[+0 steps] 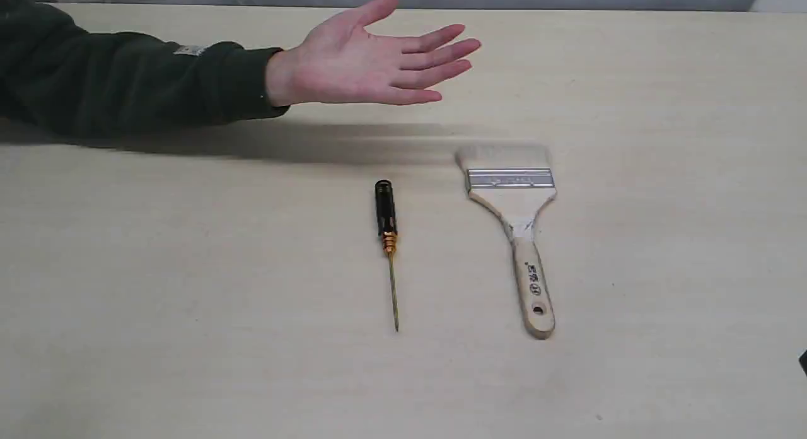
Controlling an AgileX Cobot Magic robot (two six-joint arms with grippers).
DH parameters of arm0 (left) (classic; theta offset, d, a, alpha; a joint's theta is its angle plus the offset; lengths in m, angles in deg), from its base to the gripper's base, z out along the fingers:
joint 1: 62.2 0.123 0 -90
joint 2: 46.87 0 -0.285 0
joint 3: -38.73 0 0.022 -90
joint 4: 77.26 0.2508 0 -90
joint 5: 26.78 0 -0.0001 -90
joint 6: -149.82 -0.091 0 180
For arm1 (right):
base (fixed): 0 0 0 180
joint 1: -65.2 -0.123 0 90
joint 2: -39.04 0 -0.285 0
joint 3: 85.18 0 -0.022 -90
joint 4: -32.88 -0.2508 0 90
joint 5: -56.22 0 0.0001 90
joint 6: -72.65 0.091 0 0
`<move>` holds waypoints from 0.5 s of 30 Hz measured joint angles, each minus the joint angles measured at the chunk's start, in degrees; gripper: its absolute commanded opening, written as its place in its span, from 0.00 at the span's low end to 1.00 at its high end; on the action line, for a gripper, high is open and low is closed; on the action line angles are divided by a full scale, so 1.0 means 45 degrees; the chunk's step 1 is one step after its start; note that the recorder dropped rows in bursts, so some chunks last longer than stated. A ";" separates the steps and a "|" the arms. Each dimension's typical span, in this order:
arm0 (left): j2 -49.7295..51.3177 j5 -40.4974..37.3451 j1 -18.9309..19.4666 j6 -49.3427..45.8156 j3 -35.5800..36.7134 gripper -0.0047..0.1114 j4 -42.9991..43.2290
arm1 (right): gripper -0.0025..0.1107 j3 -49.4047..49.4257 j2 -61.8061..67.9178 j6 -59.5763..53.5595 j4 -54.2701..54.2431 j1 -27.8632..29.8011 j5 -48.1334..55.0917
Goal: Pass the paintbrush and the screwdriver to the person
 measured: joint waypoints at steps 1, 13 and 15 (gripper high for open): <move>0.0000 0.0000 0.0000 0.0000 0.0000 0.04 0.0000 | 0.06 0.0000 0.0000 0.0000 0.0000 0.0000 0.0000; 0.0000 0.0000 0.0000 0.0000 0.0000 0.04 0.0000 | 0.06 0.0000 0.0000 0.0000 0.0000 0.0000 -0.0725; 0.0000 0.0000 0.0000 0.0000 0.0000 0.04 0.0000 | 0.06 0.0000 0.0000 0.0000 0.0000 0.0000 -0.0961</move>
